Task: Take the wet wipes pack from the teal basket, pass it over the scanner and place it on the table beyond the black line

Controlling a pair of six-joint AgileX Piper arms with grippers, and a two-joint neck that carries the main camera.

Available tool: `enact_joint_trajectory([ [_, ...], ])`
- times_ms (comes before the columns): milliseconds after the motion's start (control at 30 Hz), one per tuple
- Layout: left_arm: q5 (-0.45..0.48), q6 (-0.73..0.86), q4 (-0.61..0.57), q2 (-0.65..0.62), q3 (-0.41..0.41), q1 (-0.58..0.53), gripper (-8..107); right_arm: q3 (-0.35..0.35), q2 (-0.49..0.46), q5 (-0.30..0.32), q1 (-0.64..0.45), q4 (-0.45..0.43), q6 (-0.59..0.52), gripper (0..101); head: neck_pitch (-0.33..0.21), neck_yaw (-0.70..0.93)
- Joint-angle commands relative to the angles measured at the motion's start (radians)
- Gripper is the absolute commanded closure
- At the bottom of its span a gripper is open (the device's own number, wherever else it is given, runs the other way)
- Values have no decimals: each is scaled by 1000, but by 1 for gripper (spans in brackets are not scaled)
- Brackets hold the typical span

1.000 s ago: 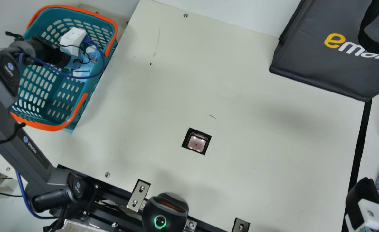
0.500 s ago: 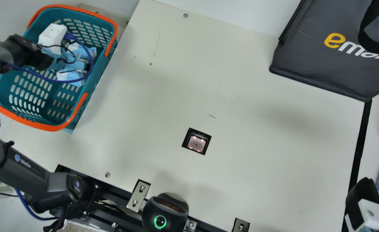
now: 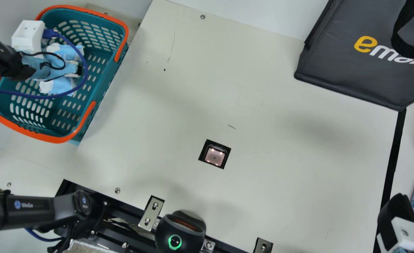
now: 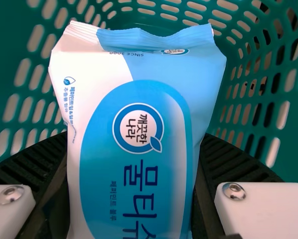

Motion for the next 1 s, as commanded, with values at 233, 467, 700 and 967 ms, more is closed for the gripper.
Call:
enact_joint_trajectory([
  [233, 109, -302, 165, -170, -6, -56, 107, 0, 0, 0, 0, 0, 0, 6, -29, 2],
  [467, 199, -426, 220, -260, -29, -141, 107, 0, 0, 0, 0, 0, 0, 6, -29, 2],
  [700, 260, -502, 246, -333, -36, -274, 107, 0, 0, 0, 0, 0, 0, 6, -29, 2],
  [967, 302, -550, 267, -406, -14, -490, 107, 0, 0, 0, 0, 0, 0, 6, -29, 2],
])
